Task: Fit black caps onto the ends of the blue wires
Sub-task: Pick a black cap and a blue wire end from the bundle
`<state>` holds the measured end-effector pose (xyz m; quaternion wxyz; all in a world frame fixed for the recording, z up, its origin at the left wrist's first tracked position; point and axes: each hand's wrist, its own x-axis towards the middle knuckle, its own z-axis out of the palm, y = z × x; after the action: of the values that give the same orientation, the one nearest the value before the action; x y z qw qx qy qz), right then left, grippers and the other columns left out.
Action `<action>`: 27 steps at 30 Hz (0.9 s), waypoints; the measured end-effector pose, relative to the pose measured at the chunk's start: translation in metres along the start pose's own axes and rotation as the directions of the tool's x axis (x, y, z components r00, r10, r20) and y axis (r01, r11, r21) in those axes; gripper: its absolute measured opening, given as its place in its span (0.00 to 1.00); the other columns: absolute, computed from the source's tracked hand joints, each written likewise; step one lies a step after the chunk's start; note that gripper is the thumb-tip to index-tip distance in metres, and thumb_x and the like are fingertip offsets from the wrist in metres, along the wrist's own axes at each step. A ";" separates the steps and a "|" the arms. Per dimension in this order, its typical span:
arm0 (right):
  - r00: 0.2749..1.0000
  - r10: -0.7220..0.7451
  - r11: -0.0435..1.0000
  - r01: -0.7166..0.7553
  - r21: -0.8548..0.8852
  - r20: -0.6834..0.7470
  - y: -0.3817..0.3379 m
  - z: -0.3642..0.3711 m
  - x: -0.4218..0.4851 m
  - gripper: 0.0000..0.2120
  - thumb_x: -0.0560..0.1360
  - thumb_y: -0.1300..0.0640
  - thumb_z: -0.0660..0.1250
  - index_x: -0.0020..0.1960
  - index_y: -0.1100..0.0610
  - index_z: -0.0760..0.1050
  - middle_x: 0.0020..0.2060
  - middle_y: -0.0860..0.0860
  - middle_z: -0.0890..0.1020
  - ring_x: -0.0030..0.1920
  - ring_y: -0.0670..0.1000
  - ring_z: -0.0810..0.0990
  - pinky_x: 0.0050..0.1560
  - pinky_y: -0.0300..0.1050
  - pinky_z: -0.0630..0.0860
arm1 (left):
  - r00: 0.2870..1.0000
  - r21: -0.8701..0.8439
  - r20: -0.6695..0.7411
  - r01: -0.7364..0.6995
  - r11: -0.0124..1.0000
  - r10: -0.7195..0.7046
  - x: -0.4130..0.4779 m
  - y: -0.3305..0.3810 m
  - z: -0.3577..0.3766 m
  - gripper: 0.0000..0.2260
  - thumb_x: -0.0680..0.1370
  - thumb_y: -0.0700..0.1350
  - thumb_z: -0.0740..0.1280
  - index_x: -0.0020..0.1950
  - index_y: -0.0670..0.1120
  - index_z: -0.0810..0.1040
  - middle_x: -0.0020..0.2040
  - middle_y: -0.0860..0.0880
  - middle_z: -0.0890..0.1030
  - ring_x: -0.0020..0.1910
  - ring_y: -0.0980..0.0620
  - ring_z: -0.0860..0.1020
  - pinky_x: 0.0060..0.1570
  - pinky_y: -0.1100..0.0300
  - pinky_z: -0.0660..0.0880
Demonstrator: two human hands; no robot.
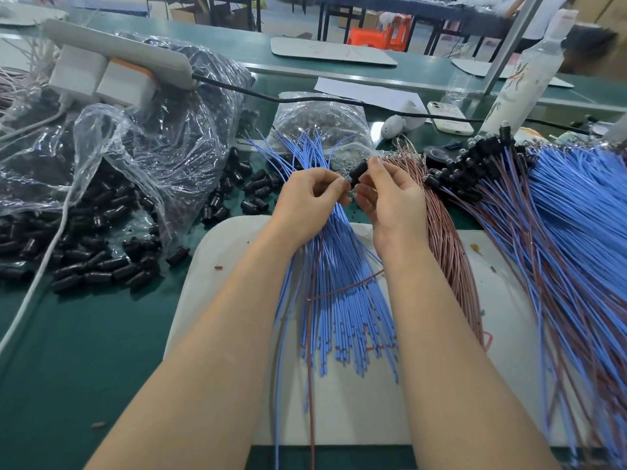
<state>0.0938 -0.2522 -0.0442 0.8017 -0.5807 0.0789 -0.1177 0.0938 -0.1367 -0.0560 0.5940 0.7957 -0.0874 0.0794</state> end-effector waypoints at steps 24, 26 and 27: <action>0.998 -0.046 0.999 0.046 0.004 0.044 0.000 -0.001 0.001 0.03 0.76 0.61 0.69 0.43 0.58 0.76 0.28 0.48 0.75 0.30 0.43 0.72 0.36 0.34 0.72 | 0.998 0.081 0.056 -0.022 0.996 0.017 -0.003 0.003 -0.004 0.09 0.80 0.44 0.63 0.42 0.48 0.80 0.37 0.51 0.84 0.40 0.49 0.80 0.46 0.58 0.74; 0.998 -0.029 1.000 0.029 0.011 0.052 -0.001 -0.002 0.001 0.03 0.76 0.61 0.69 0.44 0.58 0.76 0.30 0.49 0.76 0.30 0.43 0.73 0.35 0.34 0.73 | 0.999 0.041 0.051 -0.019 0.999 0.016 -0.004 0.005 -0.002 0.08 0.80 0.44 0.63 0.43 0.46 0.81 0.39 0.51 0.84 0.39 0.57 0.79 0.44 0.65 0.74; 0.998 -0.017 1.000 0.016 0.012 0.067 -0.001 -0.002 0.002 0.03 0.76 0.61 0.68 0.44 0.58 0.76 0.30 0.49 0.77 0.30 0.43 0.74 0.35 0.34 0.74 | 0.999 0.010 0.049 -0.017 1.000 0.017 -0.004 0.006 -0.001 0.08 0.79 0.44 0.64 0.45 0.45 0.81 0.40 0.50 0.84 0.39 0.59 0.80 0.44 0.68 0.74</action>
<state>0.0948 -0.2546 -0.0435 0.8063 -0.5802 0.0463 -0.1052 0.0886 -0.1368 -0.0511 0.5868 0.7998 -0.1080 0.0655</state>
